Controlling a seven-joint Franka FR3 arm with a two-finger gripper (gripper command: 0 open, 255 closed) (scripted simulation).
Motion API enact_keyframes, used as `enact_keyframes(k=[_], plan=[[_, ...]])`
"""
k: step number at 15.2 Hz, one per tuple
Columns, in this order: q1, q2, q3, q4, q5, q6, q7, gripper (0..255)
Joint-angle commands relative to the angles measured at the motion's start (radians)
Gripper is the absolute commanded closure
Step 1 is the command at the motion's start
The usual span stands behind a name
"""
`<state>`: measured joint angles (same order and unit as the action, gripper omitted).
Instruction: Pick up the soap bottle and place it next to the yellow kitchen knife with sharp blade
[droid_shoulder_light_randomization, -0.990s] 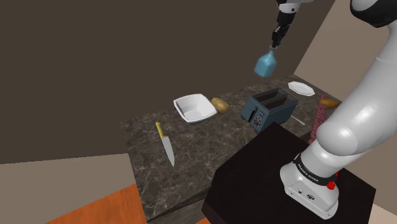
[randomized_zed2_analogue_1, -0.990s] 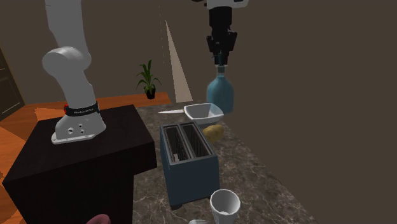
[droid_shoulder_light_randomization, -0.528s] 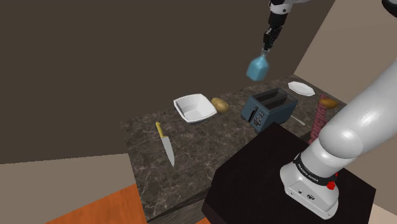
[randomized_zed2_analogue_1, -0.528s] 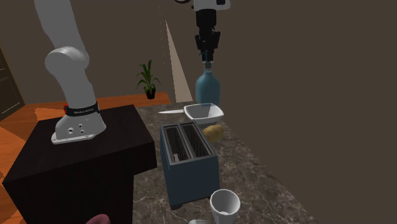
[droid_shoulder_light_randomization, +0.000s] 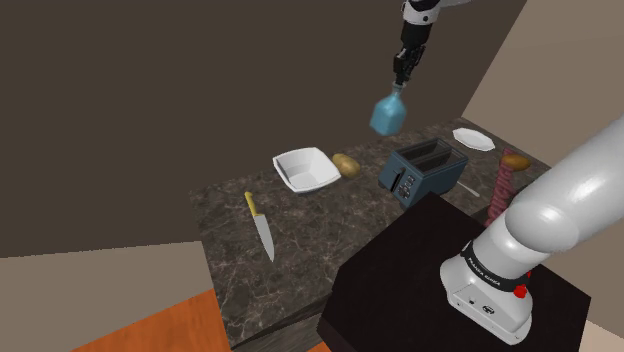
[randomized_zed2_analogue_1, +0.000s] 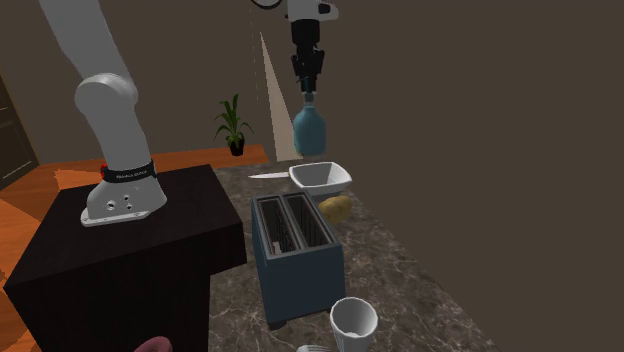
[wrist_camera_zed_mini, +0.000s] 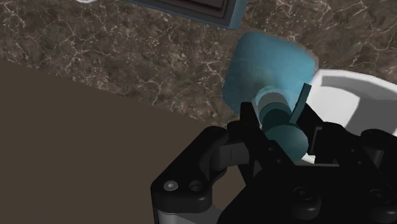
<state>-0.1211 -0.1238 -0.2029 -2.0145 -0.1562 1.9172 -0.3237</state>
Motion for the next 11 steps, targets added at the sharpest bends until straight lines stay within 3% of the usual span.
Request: enact_keyframes(k=[1,11], plan=[[0.020,-0.034,0.028,-0.029,-0.004,-0.010,0.051,255],[0.124,-0.091,0.176,-0.084,0.019,-0.045,0.292,255]])
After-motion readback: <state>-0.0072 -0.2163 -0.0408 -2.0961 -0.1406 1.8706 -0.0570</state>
